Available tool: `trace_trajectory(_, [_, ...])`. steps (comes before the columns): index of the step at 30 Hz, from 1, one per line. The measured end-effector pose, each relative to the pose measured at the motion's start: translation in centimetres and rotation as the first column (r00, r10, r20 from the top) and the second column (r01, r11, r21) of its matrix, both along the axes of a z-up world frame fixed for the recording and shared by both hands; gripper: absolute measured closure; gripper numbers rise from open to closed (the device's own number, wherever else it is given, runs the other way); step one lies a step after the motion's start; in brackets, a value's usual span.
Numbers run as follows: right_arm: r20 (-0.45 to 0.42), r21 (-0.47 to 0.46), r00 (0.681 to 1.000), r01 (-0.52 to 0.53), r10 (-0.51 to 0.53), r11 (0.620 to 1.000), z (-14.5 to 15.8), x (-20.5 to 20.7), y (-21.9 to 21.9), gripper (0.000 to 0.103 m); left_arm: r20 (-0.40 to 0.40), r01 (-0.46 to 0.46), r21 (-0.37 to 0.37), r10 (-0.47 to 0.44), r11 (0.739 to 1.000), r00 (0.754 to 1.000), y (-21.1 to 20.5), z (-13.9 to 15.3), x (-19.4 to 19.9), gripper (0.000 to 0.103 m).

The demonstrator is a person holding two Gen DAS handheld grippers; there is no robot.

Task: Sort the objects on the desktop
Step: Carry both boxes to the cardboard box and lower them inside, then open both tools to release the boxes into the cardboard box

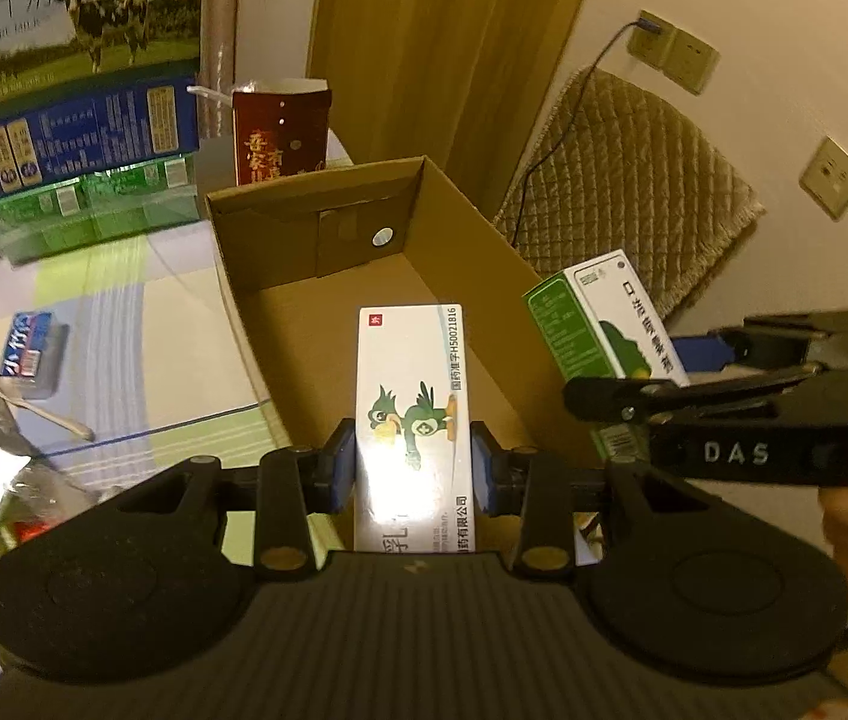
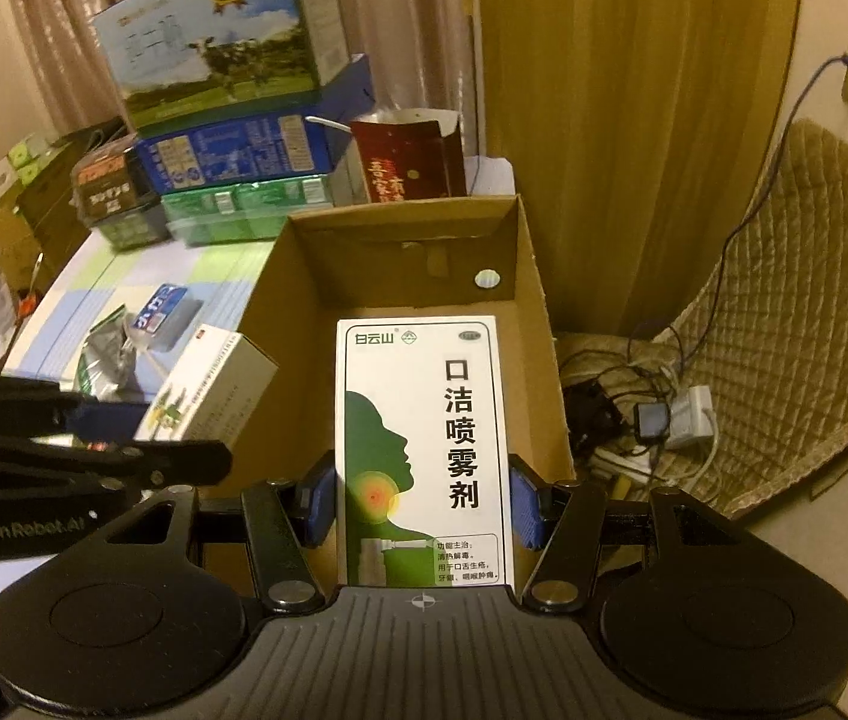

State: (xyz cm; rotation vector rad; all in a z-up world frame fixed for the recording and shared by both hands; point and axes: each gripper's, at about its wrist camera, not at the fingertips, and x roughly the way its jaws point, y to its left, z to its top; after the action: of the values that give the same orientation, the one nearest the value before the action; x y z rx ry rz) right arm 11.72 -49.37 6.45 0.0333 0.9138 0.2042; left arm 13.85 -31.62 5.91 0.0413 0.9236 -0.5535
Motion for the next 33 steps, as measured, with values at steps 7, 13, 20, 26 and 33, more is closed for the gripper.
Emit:
trace_trajectory(7, [-0.022,0.002,1.0,0.013,-0.013,1.0,-1.6,2.3,-0.4,0.05,-0.038,-0.011,-0.014,0.01,1.0,0.999,-1.5,-2.0,2.0,0.07])
trace_trajectory(13, [-0.034,-0.005,0.999,0.026,-0.026,1.0,-2.7,2.9,-0.7,0.05,-0.065,-0.016,-0.027,0.014,1.0,0.998,-1.7,-3.7,3.0,0.071])
trace_trajectory(20, [-0.049,-0.011,0.999,0.023,-0.023,1.0,-3.3,2.9,-0.6,0.05,-0.027,-0.011,0.005,0.011,1.0,1.0,-1.0,-3.5,2.9,0.07])
trace_trajectory(26, [-0.056,-0.002,0.998,0.028,-0.028,1.0,-3.5,3.0,0.0,0.05,-0.021,-0.021,0.014,0.021,1.0,1.0,0.2,-3.2,2.6,0.07])
trace_trajectory(33, [-0.005,0.019,1.0,0.03,-0.03,0.999,-2.3,2.1,0.1,0.038,-0.014,-0.022,0.014,0.022,1.0,1.0,1.4,-2.7,2.1,0.07])
